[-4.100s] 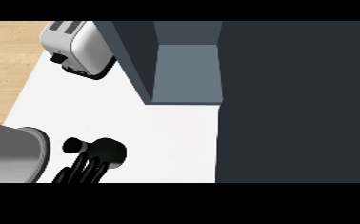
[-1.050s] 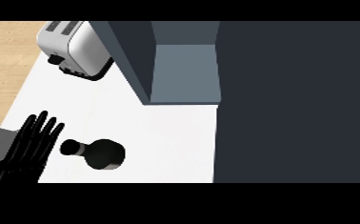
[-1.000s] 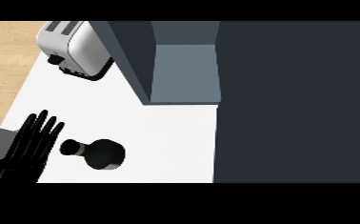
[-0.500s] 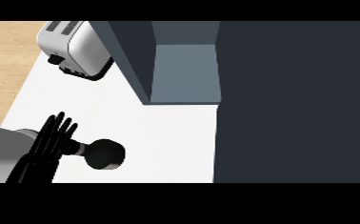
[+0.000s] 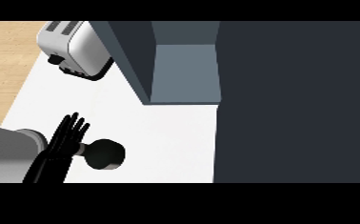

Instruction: Pick up the wine, place it into the cabinet and close the cabinet

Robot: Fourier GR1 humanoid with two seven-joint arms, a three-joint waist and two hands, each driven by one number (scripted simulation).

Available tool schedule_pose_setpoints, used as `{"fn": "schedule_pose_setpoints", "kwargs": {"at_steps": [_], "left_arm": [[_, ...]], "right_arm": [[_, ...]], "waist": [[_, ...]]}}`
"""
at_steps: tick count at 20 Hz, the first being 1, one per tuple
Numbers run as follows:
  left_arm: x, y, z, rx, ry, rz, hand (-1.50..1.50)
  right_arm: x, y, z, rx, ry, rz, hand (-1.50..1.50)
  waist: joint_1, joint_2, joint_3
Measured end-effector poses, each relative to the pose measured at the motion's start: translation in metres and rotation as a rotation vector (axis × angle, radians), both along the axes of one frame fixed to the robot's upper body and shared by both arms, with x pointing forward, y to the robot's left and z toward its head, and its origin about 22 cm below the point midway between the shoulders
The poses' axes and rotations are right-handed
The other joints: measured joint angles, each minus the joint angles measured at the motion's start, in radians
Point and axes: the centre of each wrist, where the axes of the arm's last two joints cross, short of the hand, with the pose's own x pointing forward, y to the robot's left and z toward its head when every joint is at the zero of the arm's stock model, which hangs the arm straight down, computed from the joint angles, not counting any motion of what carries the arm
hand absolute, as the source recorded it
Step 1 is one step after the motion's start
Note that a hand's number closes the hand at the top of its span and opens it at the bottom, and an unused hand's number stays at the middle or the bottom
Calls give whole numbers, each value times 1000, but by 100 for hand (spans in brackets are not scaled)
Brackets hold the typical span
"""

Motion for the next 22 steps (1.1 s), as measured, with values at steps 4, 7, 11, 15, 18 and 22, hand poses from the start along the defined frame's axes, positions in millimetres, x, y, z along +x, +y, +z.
{"fn": "schedule_pose_setpoints", "kwargs": {"at_steps": [4,7,11,15,18,22], "left_arm": [[1,4,-8,-2,-2,-4,-150],[2,5,-16,0,-1,-8,-150],[2,3,-26,5,2,-11,-150],[7,7,-37,5,12,-14,-150],[9,-3,-44,4,17,-18,-150],[11,-6,-55,1,32,-25,-150]], "right_arm": [[2,-1,3,-9,-5,-5,-150],[1,-2,3,-15,0,-8,-150],[1,-1,1,-2,3,-2,-150],[0,-3,0,-10,-3,-4,-150],[1,-1,1,-8,-4,5,-150],[2,1,5,-10,2,5,-150]], "waist": [[1,0,0],[0,0,0],[1,0,0],[-2,0,0],[-1,0,0],[-1,0,0]]}}
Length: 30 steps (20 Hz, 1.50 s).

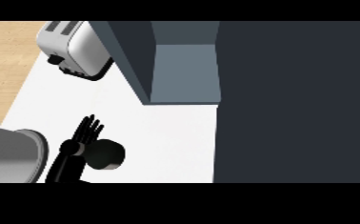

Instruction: Pick up the wine, place it into the cabinet and close the cabinet

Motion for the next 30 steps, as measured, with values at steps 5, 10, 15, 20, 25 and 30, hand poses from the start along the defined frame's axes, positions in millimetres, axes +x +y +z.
{"fn": "schedule_pose_setpoints", "kwargs": {"at_steps": [5,10,15,20,25,30], "left_arm": [[9,-6,-5,-12,3,-11,-150],[10,-8,-15,-43,0,-5,-150],[15,-7,-24,-93,-7,-38,150],[22,-15,-23,-75,-27,-104,150],[25,-23,-15,16,-99,-143,150],[22,-22,-14,57,-169,-71,150]], "right_arm": [[0,0,-1,5,-6,2,-150],[2,-1,4,-6,-7,-11,-150],[1,-1,1,-4,1,-8,-150],[2,2,-3,13,2,10,-150],[2,-2,-4,6,-3,-5,-150],[2,-5,-3,-2,-6,-15,-150]], "waist": [[0,0,0],[0,0,0],[0,0,0],[1,-1,2],[2,-2,2],[2,-3,3]]}}
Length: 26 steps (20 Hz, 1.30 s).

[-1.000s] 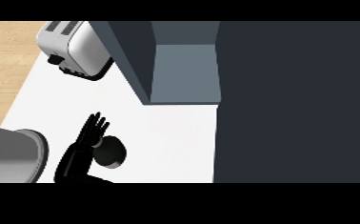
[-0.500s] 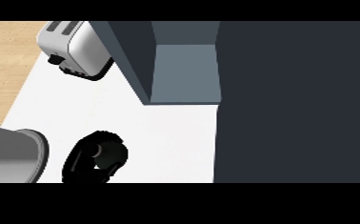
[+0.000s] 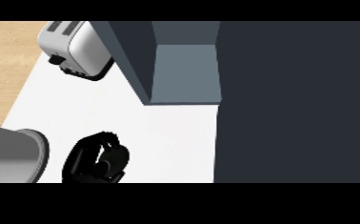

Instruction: Pick up the wine, place it into the cabinet and close the cabinet

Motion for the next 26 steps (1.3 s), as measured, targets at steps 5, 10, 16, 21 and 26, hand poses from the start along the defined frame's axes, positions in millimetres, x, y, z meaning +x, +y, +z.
{"fn": "schedule_pose_setpoints", "kwargs": {"at_steps": [5,10,16,21,26], "left_arm": [[-11,15,4,-3,-20,212,150],[-20,13,20,45,-106,331,150],[-16,1,57,-14,-166,327,150],[-15,-18,97,-60,-165,272,150],[-15,-47,134,-47,-160,241,150]], "right_arm": [[-1,-2,-3,2,1,-2,-150],[0,1,-1,1,4,10,-150],[-1,2,-2,6,17,16,-150],[-1,1,-3,9,12,14,-150],[-2,-1,-5,10,15,7,-150]], "waist": [[1,0,-1],[5,0,-2],[5,1,-2],[4,0,-2],[1,1,-2]]}}
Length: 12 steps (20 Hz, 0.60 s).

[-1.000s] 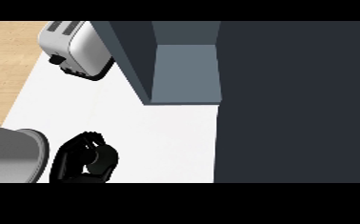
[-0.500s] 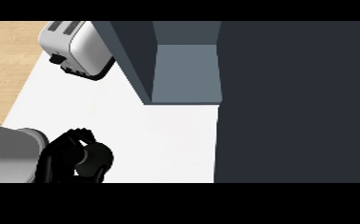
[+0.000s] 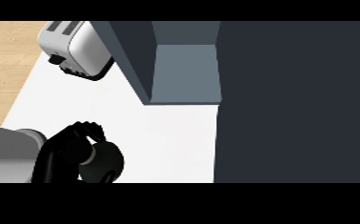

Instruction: Pick up the wine, place it into the cabinet and close the cabinet

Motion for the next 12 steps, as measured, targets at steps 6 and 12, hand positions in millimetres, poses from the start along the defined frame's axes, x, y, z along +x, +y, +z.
{"fn": "schedule_pose_setpoints", "kwargs": {"at_steps": [6,12], "left_arm": [[11,-40,36,10,16,-53,150],[16,-78,68,-20,7,-109,150]], "right_arm": [[0,3,-2,11,2,20,-150],[2,4,-1,14,0,16,-150]], "waist": [[-4,1,0],[-3,2,0]]}}
